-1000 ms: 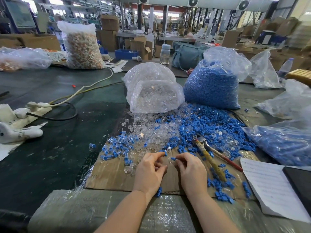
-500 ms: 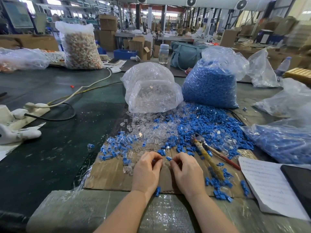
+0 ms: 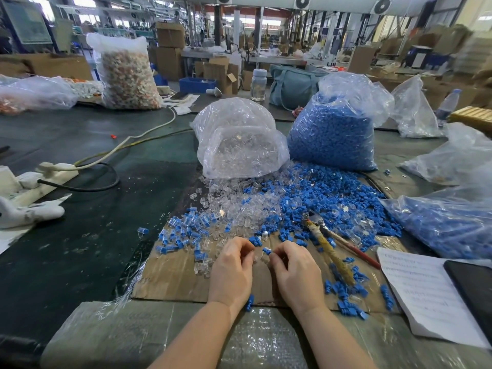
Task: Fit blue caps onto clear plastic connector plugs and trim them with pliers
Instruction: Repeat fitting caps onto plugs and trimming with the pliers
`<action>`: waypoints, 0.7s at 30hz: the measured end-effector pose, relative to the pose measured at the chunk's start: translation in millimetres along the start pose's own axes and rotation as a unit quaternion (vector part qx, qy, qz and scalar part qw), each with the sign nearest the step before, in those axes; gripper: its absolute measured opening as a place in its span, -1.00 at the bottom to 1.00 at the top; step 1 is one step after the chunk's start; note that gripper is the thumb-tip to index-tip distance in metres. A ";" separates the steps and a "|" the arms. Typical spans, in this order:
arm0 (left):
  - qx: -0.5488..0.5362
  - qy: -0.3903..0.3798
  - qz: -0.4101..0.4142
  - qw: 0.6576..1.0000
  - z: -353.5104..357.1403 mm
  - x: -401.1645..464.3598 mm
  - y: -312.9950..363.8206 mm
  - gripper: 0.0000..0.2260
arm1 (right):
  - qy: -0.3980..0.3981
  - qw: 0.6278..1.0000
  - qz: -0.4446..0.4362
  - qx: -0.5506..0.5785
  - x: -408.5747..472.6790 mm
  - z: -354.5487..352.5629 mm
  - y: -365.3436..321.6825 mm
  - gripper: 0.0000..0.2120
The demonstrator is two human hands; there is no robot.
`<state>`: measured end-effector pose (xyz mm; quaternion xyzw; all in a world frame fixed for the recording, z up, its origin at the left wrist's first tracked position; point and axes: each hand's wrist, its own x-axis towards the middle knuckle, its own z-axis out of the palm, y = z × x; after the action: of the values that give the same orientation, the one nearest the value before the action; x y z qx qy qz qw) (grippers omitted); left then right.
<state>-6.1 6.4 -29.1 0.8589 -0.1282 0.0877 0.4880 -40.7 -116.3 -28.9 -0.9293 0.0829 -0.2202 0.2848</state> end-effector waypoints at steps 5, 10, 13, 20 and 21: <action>0.035 -0.028 0.029 0.999 0.9 -0.9 -1.2 -0.77 | -0.003 1.000 0.000 0.004 0.1 -0.5 -0.5 -0.92; 0.003 -0.016 0.009 1.000 -0.2 -0.4 0.1 -0.84 | -0.004 1.000 -0.003 0.008 -0.3 -0.7 -0.7 -0.91; -0.015 -0.010 -0.006 1.000 -1.3 -0.1 -0.5 -0.86 | -0.007 1.000 -0.012 0.014 -0.7 -0.3 -0.5 -0.90; -0.037 -0.036 -0.011 0.999 -3.6 -2.0 0.5 -0.83 | -0.007 0.999 -0.039 0.012 -2.9 -0.4 -0.8 -0.88; -0.038 -0.038 -0.010 0.998 -4.0 -2.4 0.6 -0.82 | -0.006 0.999 -0.038 0.013 -2.6 -0.3 -0.9 -0.88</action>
<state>-8.7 9.8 -27.3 0.8437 -0.1414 0.0450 0.5160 -43.1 -114.9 -29.2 -0.9294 0.0429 -0.2265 0.2882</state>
